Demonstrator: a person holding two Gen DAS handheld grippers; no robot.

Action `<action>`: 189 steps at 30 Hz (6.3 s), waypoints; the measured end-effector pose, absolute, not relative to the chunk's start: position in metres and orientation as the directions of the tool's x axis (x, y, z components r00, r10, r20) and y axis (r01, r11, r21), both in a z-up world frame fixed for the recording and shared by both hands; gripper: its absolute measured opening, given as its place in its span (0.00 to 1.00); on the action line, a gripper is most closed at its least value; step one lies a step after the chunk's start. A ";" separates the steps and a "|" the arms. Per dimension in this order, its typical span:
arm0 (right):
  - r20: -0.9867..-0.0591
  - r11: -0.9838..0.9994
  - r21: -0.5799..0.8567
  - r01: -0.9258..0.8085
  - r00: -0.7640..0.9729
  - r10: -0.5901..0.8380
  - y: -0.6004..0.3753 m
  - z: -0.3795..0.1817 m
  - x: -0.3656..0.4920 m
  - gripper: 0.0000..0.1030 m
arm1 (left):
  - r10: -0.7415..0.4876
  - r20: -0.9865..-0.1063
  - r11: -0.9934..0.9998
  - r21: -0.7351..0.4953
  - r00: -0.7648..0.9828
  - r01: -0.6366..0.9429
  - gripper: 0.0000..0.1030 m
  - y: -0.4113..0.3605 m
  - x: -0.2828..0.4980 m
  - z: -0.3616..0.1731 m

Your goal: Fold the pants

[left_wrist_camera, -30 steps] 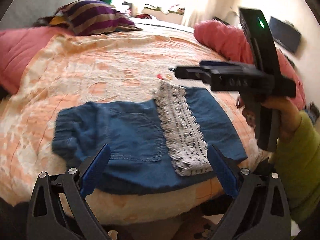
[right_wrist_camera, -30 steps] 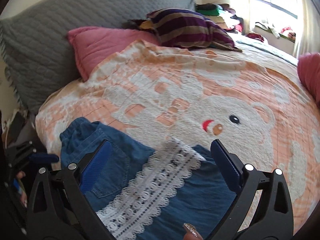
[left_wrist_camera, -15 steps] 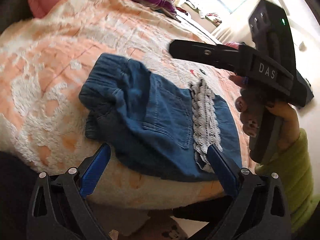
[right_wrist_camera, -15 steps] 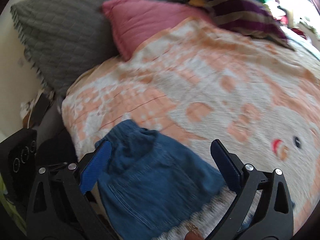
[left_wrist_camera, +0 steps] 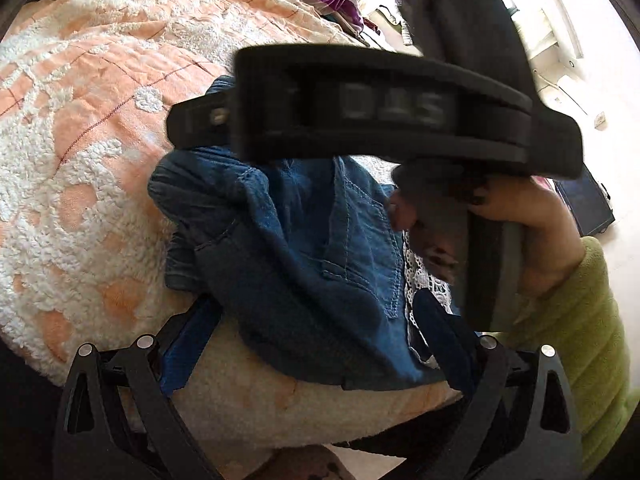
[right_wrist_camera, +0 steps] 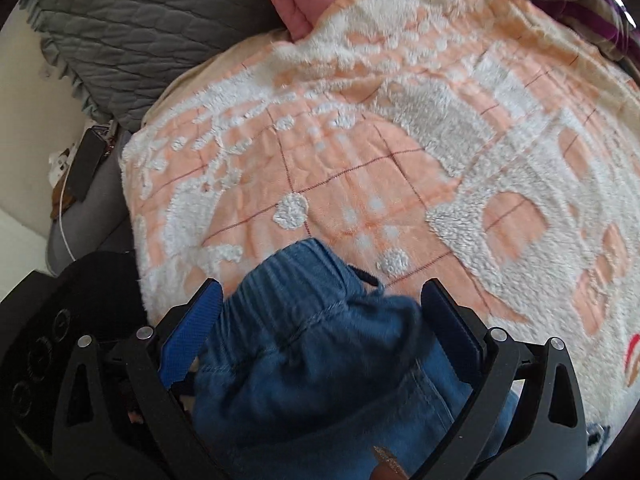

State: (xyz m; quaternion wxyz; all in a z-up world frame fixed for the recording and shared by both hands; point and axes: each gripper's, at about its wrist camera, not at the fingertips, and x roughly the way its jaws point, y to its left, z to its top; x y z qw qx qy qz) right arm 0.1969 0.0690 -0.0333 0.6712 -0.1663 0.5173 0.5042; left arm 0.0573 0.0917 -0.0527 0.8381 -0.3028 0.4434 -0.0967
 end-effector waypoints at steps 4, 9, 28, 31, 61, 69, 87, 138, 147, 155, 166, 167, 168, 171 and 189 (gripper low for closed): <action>-0.837 0.396 0.368 -0.841 -0.115 0.534 0.071 -0.043 0.198 0.49 | -0.446 -0.655 0.765 -0.633 0.610 -0.119 0.93 0.098 0.055 -0.057; -0.788 0.368 0.374 -0.851 -0.082 0.611 0.046 -0.021 0.195 0.30 | -0.433 -0.651 0.773 -0.624 0.623 -0.114 0.93 0.097 0.052 -0.055; -0.594 0.442 0.409 -0.798 0.135 0.793 -0.135 0.053 0.192 0.40 | -0.565 -0.569 0.786 -0.592 0.597 0.180 0.91 -0.007 0.087 0.003; -0.544 0.465 0.436 -0.771 0.185 0.818 -0.162 0.048 0.197 0.45 | -0.575 -0.565 0.787 -0.579 0.592 0.213 0.91 -0.023 0.092 0.005; -0.821 0.793 0.083 -0.604 0.409 0.398 -0.238 0.003 0.195 0.64 | -0.471 -0.603 0.879 -0.259 0.644 0.400 0.87 -0.052 0.057 0.009; -0.785 0.730 0.072 -0.680 0.413 0.462 -0.201 0.017 0.193 0.39 | -0.355 -0.727 0.908 -0.119 0.588 0.401 0.33 -0.071 0.065 -0.010; -0.881 0.716 -0.079 -0.693 0.385 0.275 -0.144 -0.043 0.204 0.05 | -0.269 -0.764 0.900 0.017 0.587 0.435 0.33 -0.086 0.051 -0.023; -0.539 0.844 0.263 -0.468 0.654 0.531 -0.295 0.064 0.122 0.84 | -0.260 -0.664 0.956 -0.073 0.701 0.285 0.95 -0.028 0.063 0.029; -0.563 0.877 0.229 -0.422 0.678 0.473 -0.297 0.061 0.118 0.89 | -0.225 -0.686 0.967 -0.069 0.692 0.246 0.95 -0.024 0.067 0.032; -0.580 0.882 0.216 -0.419 0.672 0.461 -0.295 0.056 0.120 0.90 | -0.209 -0.707 0.972 -0.071 0.676 0.226 0.96 -0.024 0.073 0.025; -0.701 0.898 0.204 -0.390 0.582 0.412 -0.284 0.025 0.135 0.90 | -0.202 -0.753 0.976 -0.101 0.626 0.193 0.96 -0.021 0.090 0.003; -0.716 0.902 0.204 -0.381 0.570 0.403 -0.283 0.020 0.137 0.90 | -0.204 -0.759 0.976 -0.108 0.619 0.189 0.96 -0.021 0.092 0.000; -0.731 0.905 0.206 -0.373 0.556 0.395 -0.283 0.015 0.140 0.90 | -0.205 -0.764 0.976 -0.115 0.612 0.184 0.96 -0.020 0.094 -0.002; -0.759 0.909 0.205 -0.363 0.527 0.382 -0.281 0.005 0.143 0.90 | -0.215 -0.774 0.975 -0.137 0.595 0.174 0.96 -0.019 0.100 -0.007; -0.832 0.891 0.346 -0.294 0.344 0.436 -0.283 -0.046 0.172 0.53 | -0.349 -0.827 0.937 -0.311 0.441 0.158 0.95 -0.032 0.150 -0.046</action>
